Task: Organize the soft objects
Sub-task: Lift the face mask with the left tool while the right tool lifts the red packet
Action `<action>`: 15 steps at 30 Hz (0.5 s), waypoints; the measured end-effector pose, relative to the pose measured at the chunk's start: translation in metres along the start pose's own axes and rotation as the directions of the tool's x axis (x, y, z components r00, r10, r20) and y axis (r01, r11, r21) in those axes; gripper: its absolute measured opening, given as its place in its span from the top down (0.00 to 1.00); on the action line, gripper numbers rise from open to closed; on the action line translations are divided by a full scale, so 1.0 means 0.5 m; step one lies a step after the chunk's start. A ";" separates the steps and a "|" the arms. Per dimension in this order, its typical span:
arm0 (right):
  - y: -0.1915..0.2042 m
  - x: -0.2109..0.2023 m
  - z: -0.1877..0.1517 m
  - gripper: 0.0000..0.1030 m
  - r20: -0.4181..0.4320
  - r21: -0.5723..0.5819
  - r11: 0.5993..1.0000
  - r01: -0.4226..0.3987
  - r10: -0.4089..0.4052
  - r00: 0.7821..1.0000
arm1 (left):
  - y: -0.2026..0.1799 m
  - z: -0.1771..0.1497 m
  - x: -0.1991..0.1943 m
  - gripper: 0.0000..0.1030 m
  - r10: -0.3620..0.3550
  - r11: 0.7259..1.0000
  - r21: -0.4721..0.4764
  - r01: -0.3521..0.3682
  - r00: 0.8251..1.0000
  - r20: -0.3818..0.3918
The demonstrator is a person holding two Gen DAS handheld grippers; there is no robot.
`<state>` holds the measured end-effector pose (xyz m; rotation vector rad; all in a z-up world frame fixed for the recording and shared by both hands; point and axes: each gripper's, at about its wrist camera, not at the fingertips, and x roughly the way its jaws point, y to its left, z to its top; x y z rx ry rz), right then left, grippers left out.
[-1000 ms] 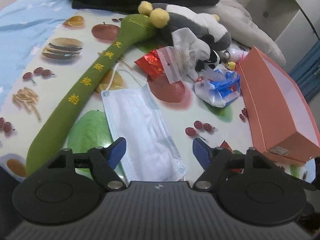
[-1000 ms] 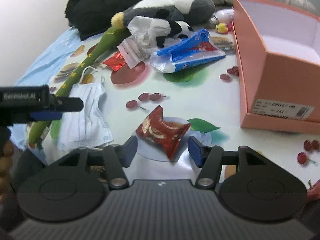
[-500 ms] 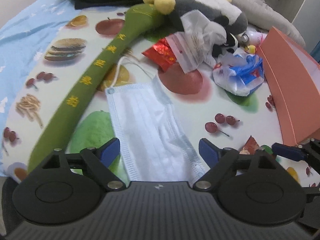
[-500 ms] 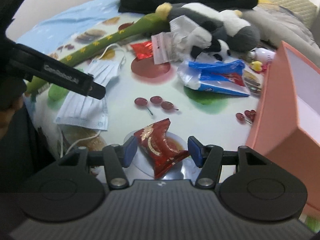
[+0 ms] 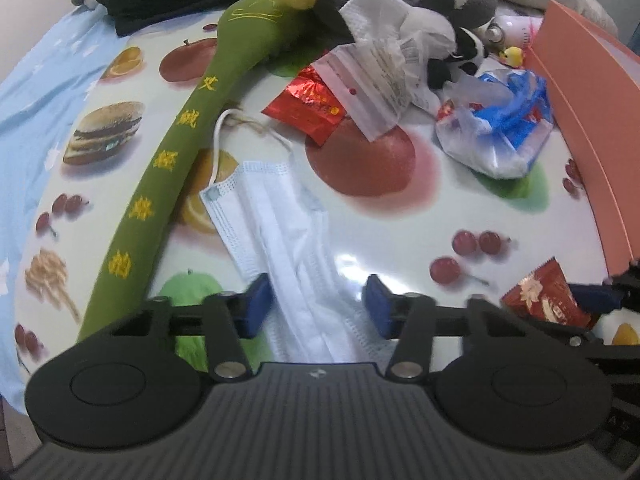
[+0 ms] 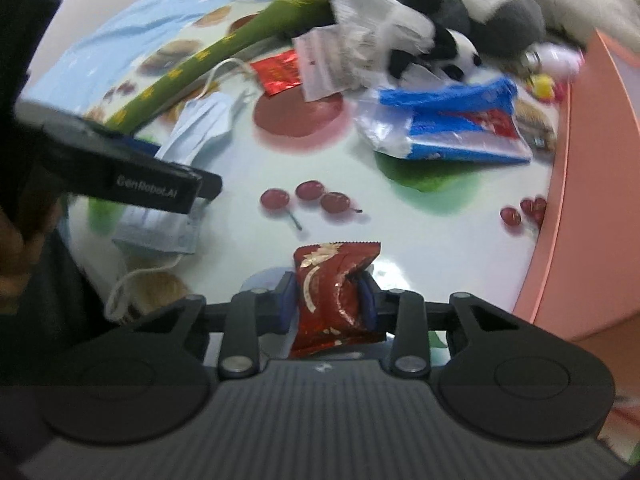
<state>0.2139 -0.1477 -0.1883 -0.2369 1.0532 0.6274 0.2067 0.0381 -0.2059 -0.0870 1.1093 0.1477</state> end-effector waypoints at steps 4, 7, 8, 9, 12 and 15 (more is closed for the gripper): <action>-0.018 0.006 0.021 0.66 -0.035 0.117 0.993 0.020 -0.016 0.999 | 0.008 0.037 0.012 0.66 -0.006 1.000 -0.021 0.005 0.999 -0.049; -0.034 0.012 0.030 0.66 -0.040 0.181 0.983 0.037 -0.030 0.999 | 0.014 0.050 0.017 0.71 -0.014 1.000 -0.011 0.014 0.998 -0.061; -0.039 0.012 0.030 0.67 -0.032 0.199 0.979 0.036 -0.030 0.999 | 0.015 0.050 0.017 0.74 -0.017 1.000 -0.010 0.017 0.998 -0.059; -0.044 0.013 0.030 0.67 -0.024 0.212 0.977 0.038 -0.034 0.999 | 0.017 0.051 0.017 0.77 -0.020 1.000 -0.011 0.019 0.998 -0.057; -0.051 0.014 0.029 0.67 0.000 0.229 0.971 0.074 -0.076 0.997 | 0.028 0.049 0.014 0.81 -0.059 0.997 -0.046 0.057 0.997 -0.043; -0.059 0.008 0.021 0.67 0.030 0.278 0.957 0.079 -0.091 0.995 | 0.029 0.039 0.010 0.87 -0.095 0.995 -0.036 0.094 0.995 -0.013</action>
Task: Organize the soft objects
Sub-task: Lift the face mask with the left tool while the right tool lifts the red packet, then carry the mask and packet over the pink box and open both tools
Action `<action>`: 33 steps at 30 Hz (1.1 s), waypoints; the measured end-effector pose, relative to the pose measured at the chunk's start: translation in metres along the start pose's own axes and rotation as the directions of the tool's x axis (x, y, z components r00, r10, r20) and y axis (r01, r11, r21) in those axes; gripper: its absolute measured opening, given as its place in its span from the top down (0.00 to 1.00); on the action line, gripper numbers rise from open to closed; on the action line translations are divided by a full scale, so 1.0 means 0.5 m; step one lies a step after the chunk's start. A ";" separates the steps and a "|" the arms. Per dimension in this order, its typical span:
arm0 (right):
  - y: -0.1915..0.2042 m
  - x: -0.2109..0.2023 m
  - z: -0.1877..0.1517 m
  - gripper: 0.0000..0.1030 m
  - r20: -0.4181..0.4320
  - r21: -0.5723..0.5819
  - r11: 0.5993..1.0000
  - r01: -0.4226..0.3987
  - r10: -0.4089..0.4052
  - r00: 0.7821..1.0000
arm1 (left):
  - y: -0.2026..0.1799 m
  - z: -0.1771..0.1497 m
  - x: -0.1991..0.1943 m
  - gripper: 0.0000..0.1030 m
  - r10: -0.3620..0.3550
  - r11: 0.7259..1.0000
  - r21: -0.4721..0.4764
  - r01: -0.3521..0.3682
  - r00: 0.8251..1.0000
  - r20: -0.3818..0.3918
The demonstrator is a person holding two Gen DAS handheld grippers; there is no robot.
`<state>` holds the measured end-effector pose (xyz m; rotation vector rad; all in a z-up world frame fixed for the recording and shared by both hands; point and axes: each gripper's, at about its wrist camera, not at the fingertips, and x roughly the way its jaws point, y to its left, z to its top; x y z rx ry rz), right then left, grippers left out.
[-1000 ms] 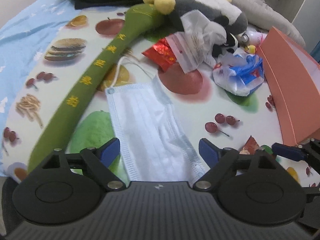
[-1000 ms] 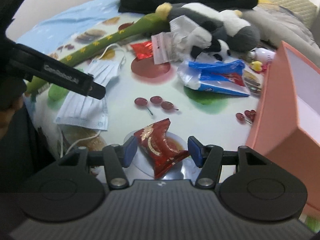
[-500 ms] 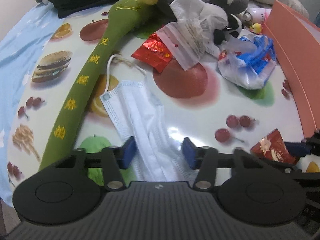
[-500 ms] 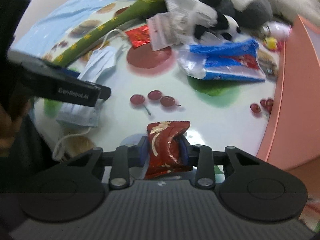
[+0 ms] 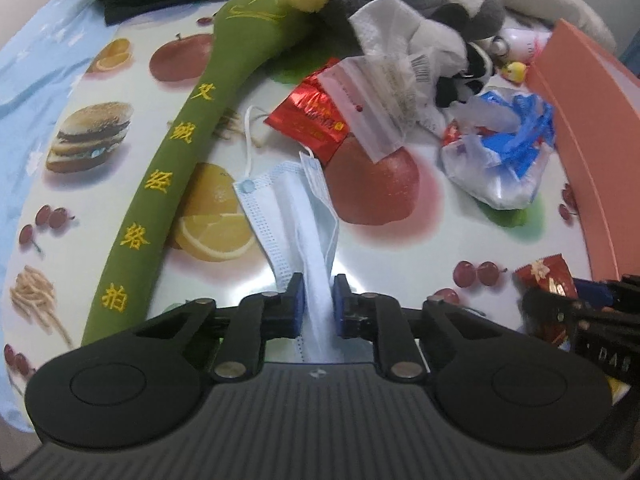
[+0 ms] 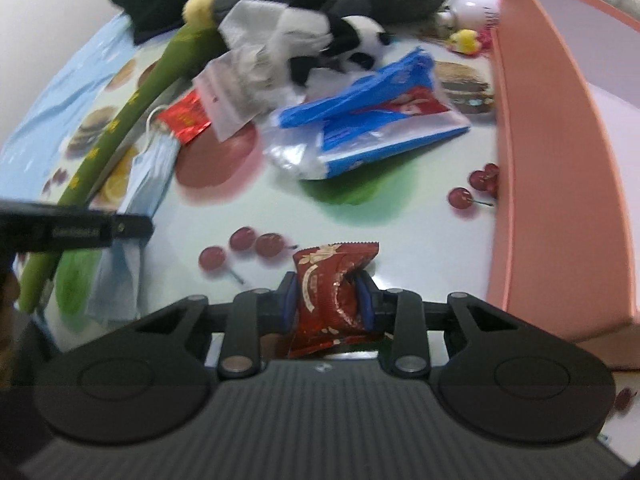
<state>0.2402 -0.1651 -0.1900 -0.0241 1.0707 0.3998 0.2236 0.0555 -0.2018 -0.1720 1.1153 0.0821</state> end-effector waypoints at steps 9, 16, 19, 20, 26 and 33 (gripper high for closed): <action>0.030 -0.060 -0.054 0.68 0.129 0.004 1.000 0.011 -0.011 0.992 | -0.003 -0.049 -0.074 0.90 -0.109 0.994 0.011 0.109 0.986 0.129; 0.040 -0.131 -0.073 0.68 0.202 0.038 0.999 0.008 -0.016 0.979 | -0.018 -0.076 -0.155 0.91 -0.156 0.988 0.033 0.152 0.970 0.188; 0.044 -0.167 -0.068 0.68 0.243 0.031 0.999 0.012 -0.020 0.970 | -0.033 -0.079 -0.196 0.91 -0.179 0.984 0.039 0.174 0.958 0.223; 0.045 -0.180 -0.066 0.68 0.259 0.029 1.000 0.013 -0.020 0.966 | -0.038 -0.079 -0.210 0.91 -0.185 0.983 0.043 0.180 0.954 0.236; 0.039 -0.251 -0.046 0.68 0.338 0.037 0.999 0.018 -0.029 0.941 | -0.075 -0.058 -0.271 0.91 -0.234 0.972 0.086 0.218 0.931 0.280; 0.016 -0.343 -0.017 0.68 0.438 0.053 0.998 0.038 -0.058 0.897 | -0.125 -0.011 -0.346 0.91 -0.295 0.955 0.150 0.258 0.890 0.347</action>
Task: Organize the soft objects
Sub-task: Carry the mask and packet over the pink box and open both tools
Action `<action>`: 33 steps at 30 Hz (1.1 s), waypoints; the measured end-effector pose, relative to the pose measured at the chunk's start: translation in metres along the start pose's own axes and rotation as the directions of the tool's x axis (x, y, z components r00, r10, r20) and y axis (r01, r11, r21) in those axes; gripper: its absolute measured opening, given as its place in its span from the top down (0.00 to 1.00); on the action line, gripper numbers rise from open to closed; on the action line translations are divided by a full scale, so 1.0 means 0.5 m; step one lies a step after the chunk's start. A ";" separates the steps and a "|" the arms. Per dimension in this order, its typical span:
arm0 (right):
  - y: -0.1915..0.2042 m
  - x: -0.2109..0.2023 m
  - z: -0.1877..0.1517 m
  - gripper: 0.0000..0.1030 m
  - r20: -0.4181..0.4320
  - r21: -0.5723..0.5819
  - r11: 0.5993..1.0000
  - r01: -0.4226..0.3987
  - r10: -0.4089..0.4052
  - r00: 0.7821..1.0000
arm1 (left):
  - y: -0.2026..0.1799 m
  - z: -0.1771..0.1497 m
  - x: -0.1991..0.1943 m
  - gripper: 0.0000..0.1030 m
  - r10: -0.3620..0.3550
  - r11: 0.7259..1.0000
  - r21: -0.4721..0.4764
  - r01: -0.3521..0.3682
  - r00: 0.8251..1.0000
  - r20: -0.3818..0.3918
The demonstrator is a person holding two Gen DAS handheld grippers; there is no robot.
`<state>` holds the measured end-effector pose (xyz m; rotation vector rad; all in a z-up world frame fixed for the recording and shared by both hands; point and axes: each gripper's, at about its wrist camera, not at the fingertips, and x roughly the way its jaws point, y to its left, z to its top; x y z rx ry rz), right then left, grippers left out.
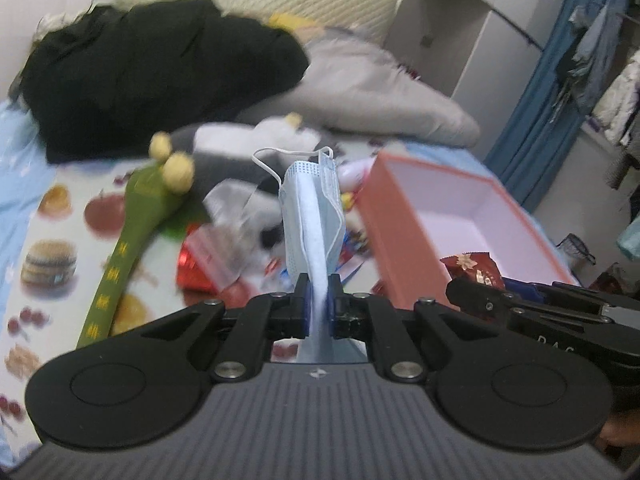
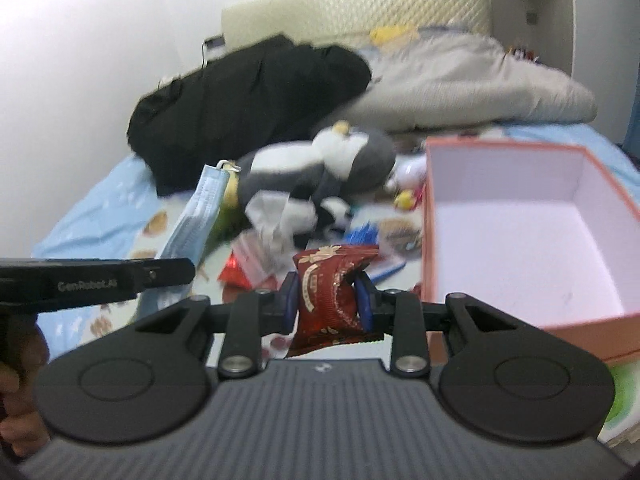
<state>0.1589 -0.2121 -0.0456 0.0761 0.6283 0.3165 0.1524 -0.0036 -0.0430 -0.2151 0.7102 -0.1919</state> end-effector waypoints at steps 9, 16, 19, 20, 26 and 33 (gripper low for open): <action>-0.057 -0.084 0.063 0.68 0.116 0.011 0.998 0.063 -0.064 0.991 | -0.097 0.070 -0.007 0.91 -0.101 0.994 0.034 0.099 0.993 0.061; -0.155 -0.120 0.082 0.68 0.127 0.068 0.986 0.149 -0.157 0.979 | -0.196 0.111 0.045 0.90 -0.191 0.980 0.063 0.188 0.981 0.042; -0.214 -0.109 0.086 0.68 0.078 0.117 0.976 0.184 -0.194 0.978 | -0.235 0.134 0.091 0.90 -0.230 0.971 0.072 0.229 0.973 0.016; -0.238 -0.099 0.087 0.68 0.054 0.138 0.971 0.196 -0.205 0.977 | -0.252 0.143 0.109 0.90 -0.234 0.969 0.080 0.234 0.972 0.001; -0.345 -0.030 0.083 0.68 -0.074 0.205 0.941 0.268 -0.258 0.963 | -0.336 0.168 0.246 0.90 -0.261 0.955 0.112 0.273 0.959 -0.110; -0.430 0.045 0.065 0.68 -0.198 0.268 0.920 0.286 -0.238 0.951 | -0.411 0.157 0.401 0.90 -0.233 0.947 0.161 0.279 0.938 -0.257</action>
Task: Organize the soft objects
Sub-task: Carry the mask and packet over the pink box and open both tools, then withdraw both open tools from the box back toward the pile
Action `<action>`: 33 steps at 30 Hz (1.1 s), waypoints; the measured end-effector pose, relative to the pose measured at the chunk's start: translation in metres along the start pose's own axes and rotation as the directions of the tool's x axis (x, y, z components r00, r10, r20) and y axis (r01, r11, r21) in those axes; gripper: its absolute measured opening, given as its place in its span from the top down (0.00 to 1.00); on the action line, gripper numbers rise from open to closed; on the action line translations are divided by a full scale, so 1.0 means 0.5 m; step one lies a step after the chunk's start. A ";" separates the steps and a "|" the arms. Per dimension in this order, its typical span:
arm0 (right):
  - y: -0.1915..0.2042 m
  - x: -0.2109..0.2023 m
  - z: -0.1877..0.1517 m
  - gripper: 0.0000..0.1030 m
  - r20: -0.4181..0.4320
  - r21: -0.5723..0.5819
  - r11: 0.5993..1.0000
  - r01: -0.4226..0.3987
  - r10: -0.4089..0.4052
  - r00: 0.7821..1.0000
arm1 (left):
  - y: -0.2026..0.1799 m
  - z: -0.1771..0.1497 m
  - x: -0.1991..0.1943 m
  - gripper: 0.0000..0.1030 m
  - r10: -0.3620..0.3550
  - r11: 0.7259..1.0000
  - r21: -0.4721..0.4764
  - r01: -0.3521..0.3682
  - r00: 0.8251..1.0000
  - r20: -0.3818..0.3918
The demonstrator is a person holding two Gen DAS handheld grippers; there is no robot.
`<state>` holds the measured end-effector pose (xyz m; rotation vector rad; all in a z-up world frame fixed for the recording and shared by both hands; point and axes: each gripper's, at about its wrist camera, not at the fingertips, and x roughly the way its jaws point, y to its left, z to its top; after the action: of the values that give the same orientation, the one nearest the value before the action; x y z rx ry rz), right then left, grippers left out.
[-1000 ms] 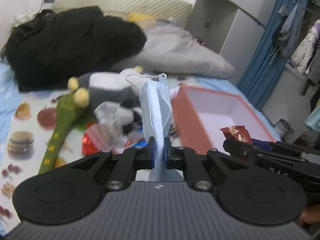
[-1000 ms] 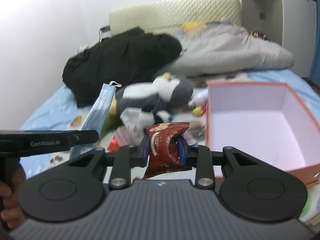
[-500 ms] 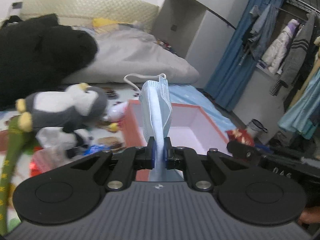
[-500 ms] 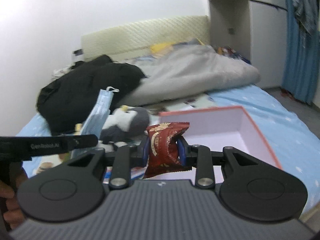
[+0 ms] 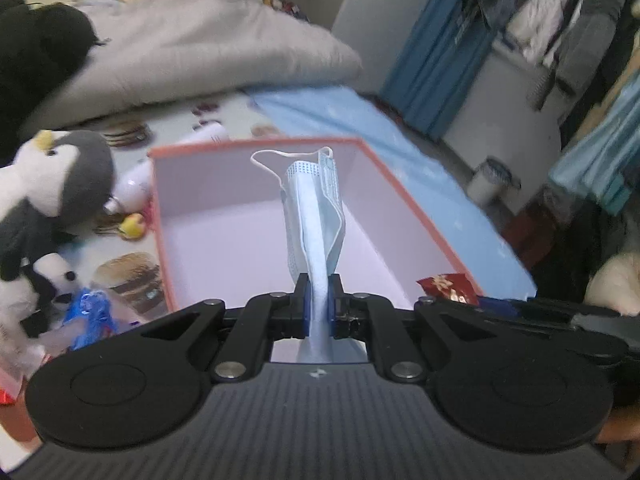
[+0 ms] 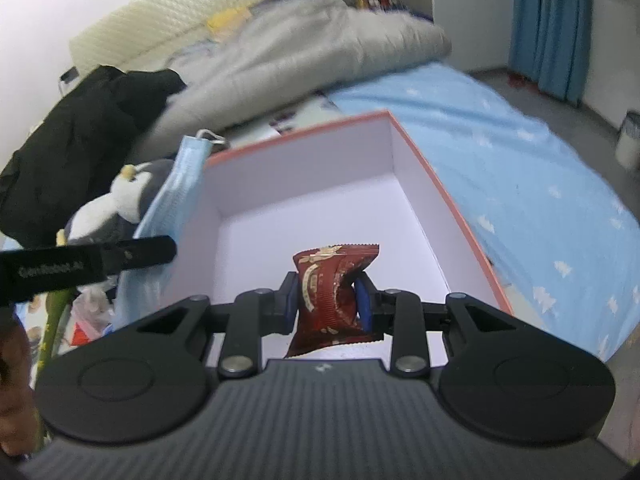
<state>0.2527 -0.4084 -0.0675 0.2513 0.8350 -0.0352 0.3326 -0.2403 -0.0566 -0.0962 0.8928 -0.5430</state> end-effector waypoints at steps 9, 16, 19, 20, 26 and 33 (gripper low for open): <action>-0.016 0.065 -0.007 0.66 -0.082 0.012 1.000 0.009 -0.008 0.997 | -0.008 -0.004 0.102 0.88 0.033 0.998 0.064 -0.024 0.990 -0.134; -0.018 0.043 -0.006 0.52 -0.055 0.013 1.000 0.010 -0.010 0.998 | 0.010 -0.006 0.074 0.52 0.026 0.999 0.029 -0.023 0.994 -0.105; -0.012 0.025 -0.010 0.52 -0.026 0.009 1.000 0.008 -0.008 1.000 | 0.008 -0.010 0.045 0.52 0.028 0.999 0.042 -0.025 0.996 -0.079; -0.009 0.018 -0.012 0.52 -0.015 0.007 1.000 0.005 -0.005 1.000 | 0.007 -0.013 0.034 0.52 0.030 0.999 0.046 -0.027 0.997 -0.069; 0.017 -0.028 -0.033 0.52 0.048 -0.013 1.000 -0.021 0.022 0.999 | 0.009 -0.039 -0.045 0.52 0.054 0.997 0.056 -0.055 0.998 0.016; 0.051 -0.086 -0.061 0.52 0.124 -0.073 0.997 -0.033 0.042 0.991 | 0.019 -0.085 -0.134 0.52 0.111 0.990 0.076 -0.120 0.987 0.120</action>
<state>0.2047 -0.3793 -0.0503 0.1958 0.7048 0.0142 0.2704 -0.1931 -0.0387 0.0003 0.7571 -0.4610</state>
